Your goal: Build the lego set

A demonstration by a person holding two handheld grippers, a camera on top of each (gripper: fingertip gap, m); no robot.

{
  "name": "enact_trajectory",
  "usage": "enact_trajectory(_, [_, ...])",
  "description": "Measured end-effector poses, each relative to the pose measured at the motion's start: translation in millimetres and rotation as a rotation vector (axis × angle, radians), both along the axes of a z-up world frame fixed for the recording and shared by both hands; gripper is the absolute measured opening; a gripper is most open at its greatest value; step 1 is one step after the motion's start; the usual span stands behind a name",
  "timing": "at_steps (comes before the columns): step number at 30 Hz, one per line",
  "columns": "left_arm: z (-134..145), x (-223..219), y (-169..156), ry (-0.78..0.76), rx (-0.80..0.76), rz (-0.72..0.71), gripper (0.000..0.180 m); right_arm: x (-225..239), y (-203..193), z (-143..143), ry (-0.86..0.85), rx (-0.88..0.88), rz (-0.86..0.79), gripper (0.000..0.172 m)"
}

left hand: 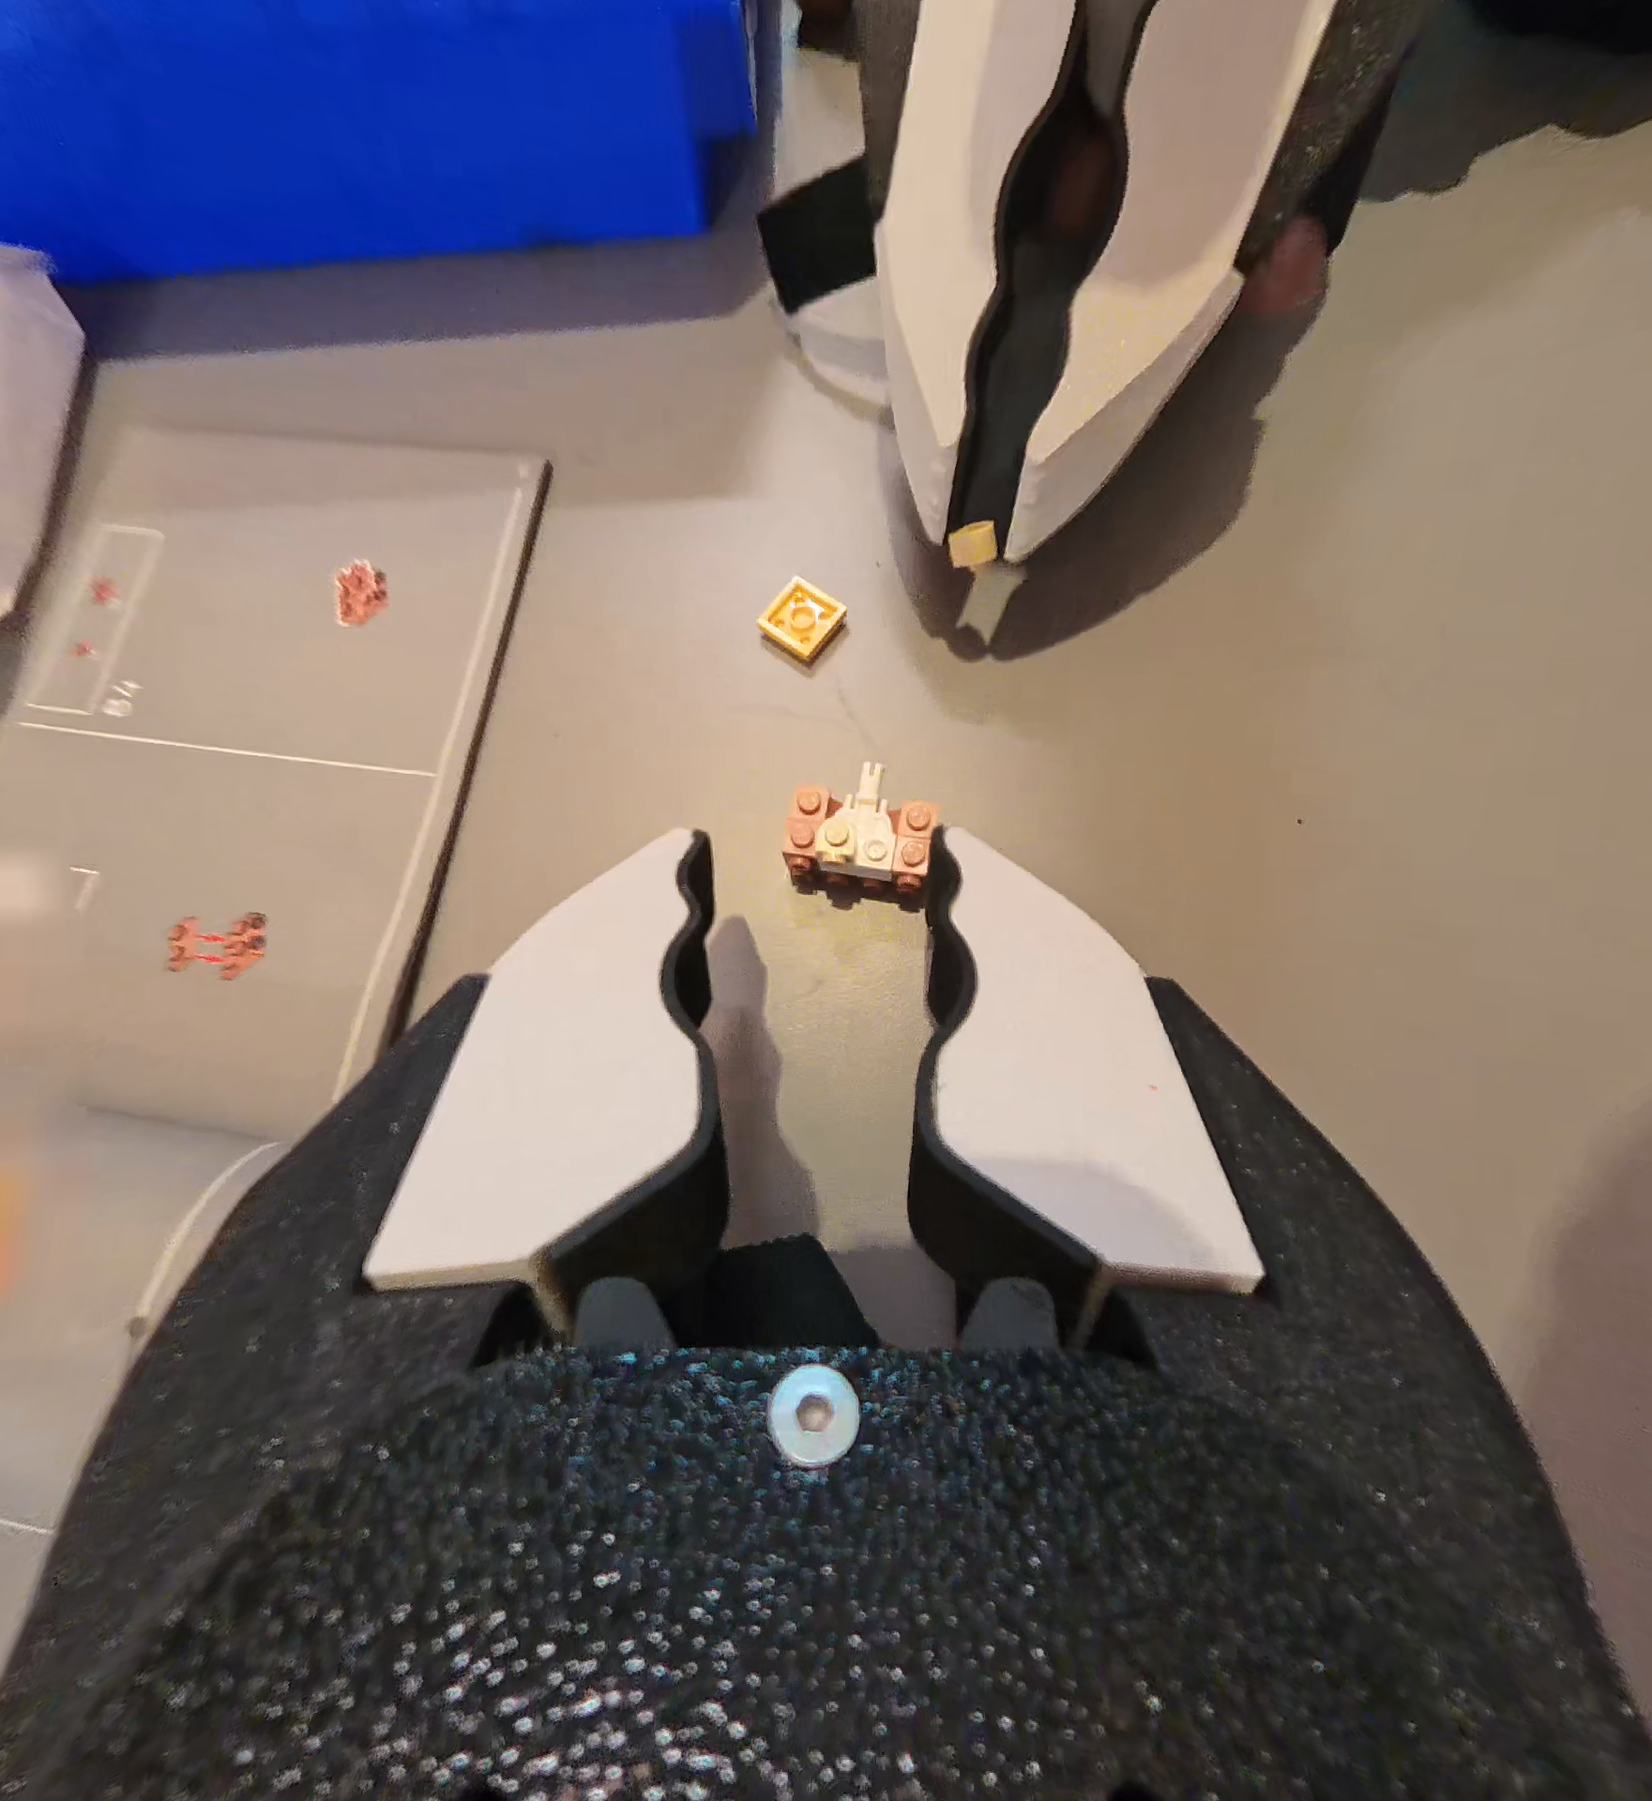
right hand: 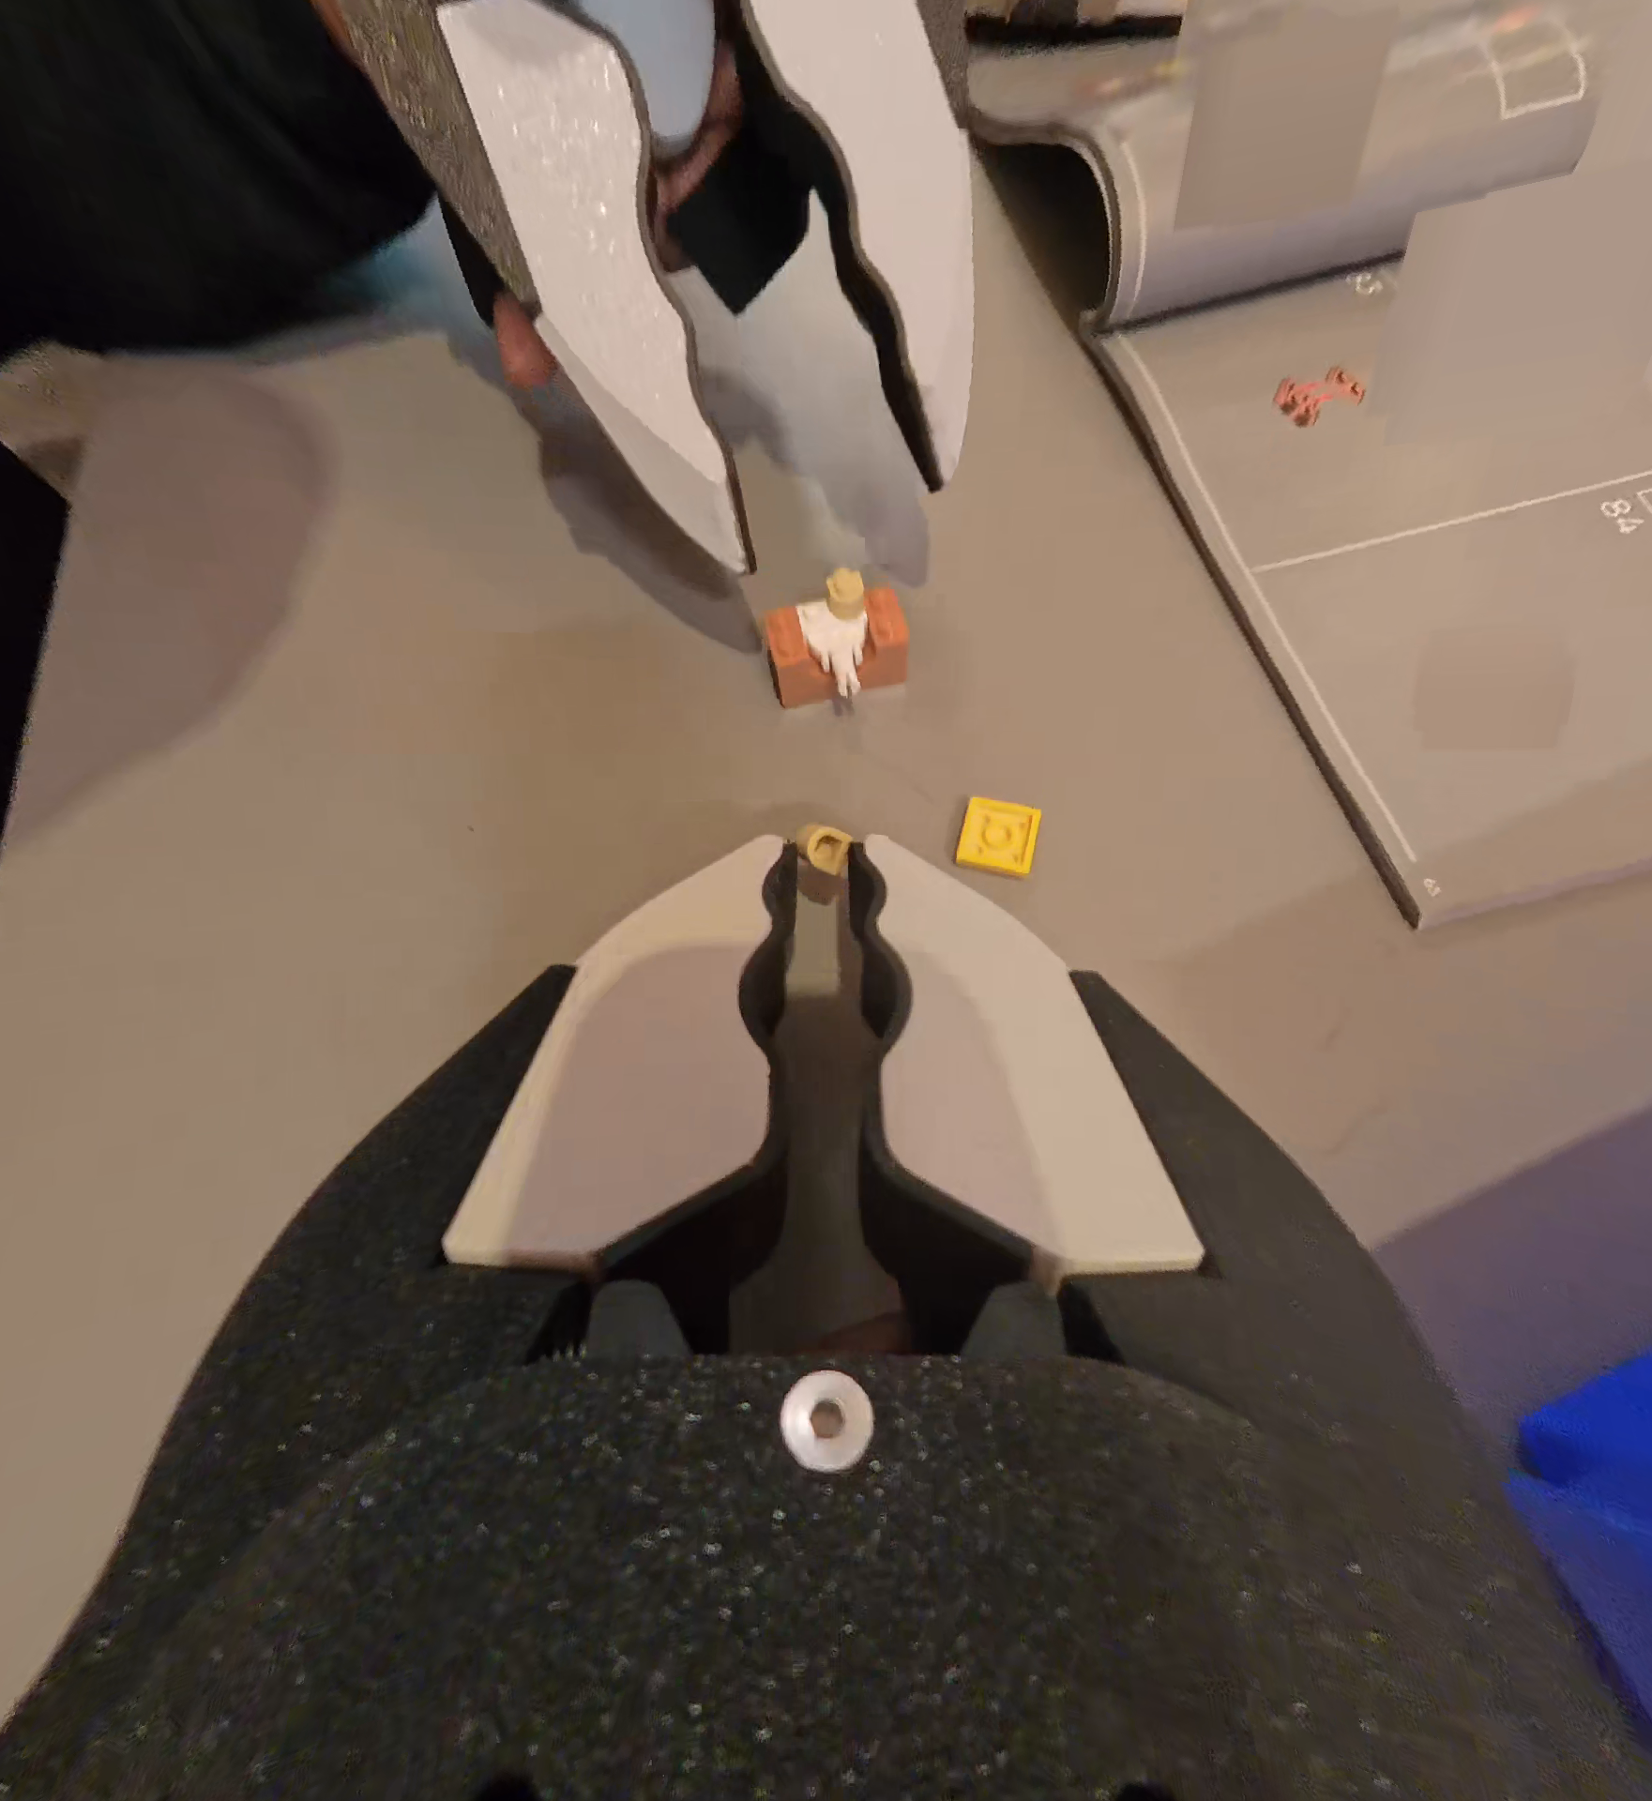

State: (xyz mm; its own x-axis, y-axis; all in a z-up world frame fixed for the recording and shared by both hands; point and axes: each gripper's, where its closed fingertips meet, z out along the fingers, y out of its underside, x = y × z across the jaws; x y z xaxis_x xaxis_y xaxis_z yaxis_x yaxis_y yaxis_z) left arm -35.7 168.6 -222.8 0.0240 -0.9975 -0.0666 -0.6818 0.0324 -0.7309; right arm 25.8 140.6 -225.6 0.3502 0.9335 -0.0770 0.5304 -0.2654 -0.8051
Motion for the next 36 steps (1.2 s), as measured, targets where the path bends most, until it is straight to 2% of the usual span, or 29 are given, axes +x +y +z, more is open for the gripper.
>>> enact_trajectory(3, [12,7,-5,-0.074,0.04,-0.043,0.041,-11,-1,14,0.133,-0.048,-0.013,0.01])
enact_trajectory(10, [55,29,-22,-0.395,0.146,-0.122,0.022,-27,-3,75,0.711,-0.31,-0.033,0.01])
enact_trajectory(15, [87,33,-31,-0.607,0.213,-0.132,0.016,-20,5,94,0.964,-0.459,-0.069,0.009])
enact_trajectory(22, [88,38,-30,-0.62,0.318,-0.086,0.018,-28,-2,98,1.016,-0.509,-0.032,0.009])
enact_trajectory(30, [83,40,-29,-0.612,0.309,-0.073,0.009,-32,-5,96,0.999,-0.515,-0.02,0.009])
enact_trajectory(36, [81,41,-29,-0.62,0.297,-0.069,0.011,-31,-4,94,0.992,-0.537,-0.038,0.009])
